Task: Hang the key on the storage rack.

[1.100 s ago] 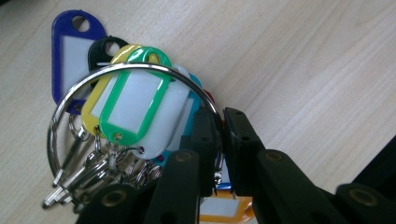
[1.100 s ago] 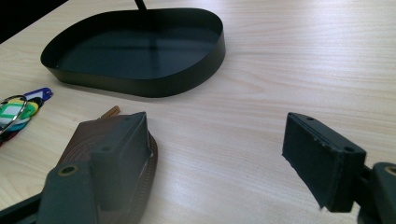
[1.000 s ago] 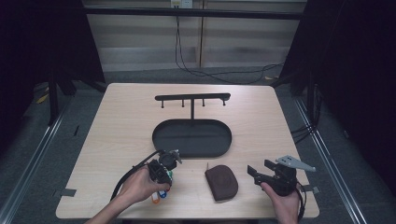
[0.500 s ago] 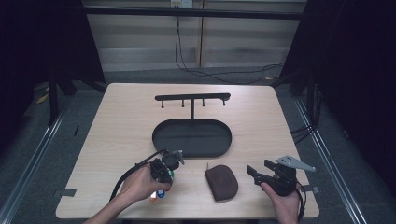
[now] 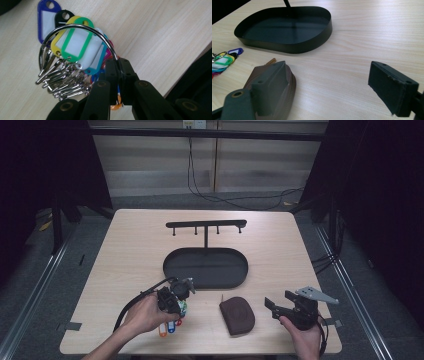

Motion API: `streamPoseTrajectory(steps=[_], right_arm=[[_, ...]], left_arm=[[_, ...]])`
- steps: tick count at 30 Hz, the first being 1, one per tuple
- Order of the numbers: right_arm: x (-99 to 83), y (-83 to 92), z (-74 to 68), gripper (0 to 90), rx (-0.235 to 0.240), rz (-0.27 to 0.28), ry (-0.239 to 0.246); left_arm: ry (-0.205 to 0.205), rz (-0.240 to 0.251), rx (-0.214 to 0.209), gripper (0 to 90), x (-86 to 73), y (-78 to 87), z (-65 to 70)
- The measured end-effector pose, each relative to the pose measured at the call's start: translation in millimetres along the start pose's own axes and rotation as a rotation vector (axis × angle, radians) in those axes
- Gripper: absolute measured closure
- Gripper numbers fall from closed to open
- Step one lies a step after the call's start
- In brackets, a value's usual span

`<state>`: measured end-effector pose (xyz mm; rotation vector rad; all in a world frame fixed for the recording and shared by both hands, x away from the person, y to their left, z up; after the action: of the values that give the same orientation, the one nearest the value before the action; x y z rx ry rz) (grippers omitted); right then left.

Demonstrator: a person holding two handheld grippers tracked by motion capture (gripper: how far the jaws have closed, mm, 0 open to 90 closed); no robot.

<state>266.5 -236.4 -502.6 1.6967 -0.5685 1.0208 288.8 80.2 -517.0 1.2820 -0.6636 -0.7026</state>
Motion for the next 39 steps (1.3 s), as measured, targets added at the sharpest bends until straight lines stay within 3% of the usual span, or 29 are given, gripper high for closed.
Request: streamPoseTrajectory(steps=[4, 8, 13, 17, 24, 30, 39], right_arm=[[-0.2, -0.4, -1.1, 14.3, 0.011, -0.002, 0.000], [0.7, 0.1, -2.0, 14.2, 0.014, 0.003, 0.010], [1.0, 0.6, -1.8, 14.3, 0.014, 0.006, 0.009], [1.2, 0.6, -2.2, 14.3, 0.015, 0.008, 0.010], [1.4, 1.8, -2.4, 14.4, 0.015, 0.012, 0.012], [1.5, 1.0, -2.7, 14.4, 0.020, 0.009, 0.011], [1.1, 0.5, -2.1, 14.5, 0.023, 0.007, -0.001]], left_arm=[[-0.005, 0.013, -0.007, 87.4, -0.8, 9.5, -3.0], [0.016, 0.046, -0.011, 87.5, -0.5, 21.3, -6.0], [0.002, 0.046, 0.003, 87.7, -2.5, 36.6, -12.7], [0.020, 0.050, 0.023, 87.9, -2.3, 44.9, -15.8], [-0.008, 0.052, 0.034, 88.1, 0.4, 69.1, -22.3], [-0.010, 0.079, 0.041, 88.2, 2.4, 86.5, -21.3], [-0.016, 0.074, 0.049, 88.3, 7.0, 106.9, -21.3]])
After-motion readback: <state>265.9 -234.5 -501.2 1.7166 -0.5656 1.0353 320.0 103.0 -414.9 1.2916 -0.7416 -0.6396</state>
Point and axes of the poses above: each handheld gripper's, and its own axes: y roughly backward along the jaws, x roughly out of its top, z roughly to its right, the point moved 8 cm from there along -y, roughly forward along the jaws, and after that the axes turned 7 degrees about y, right-handed, at the moved point
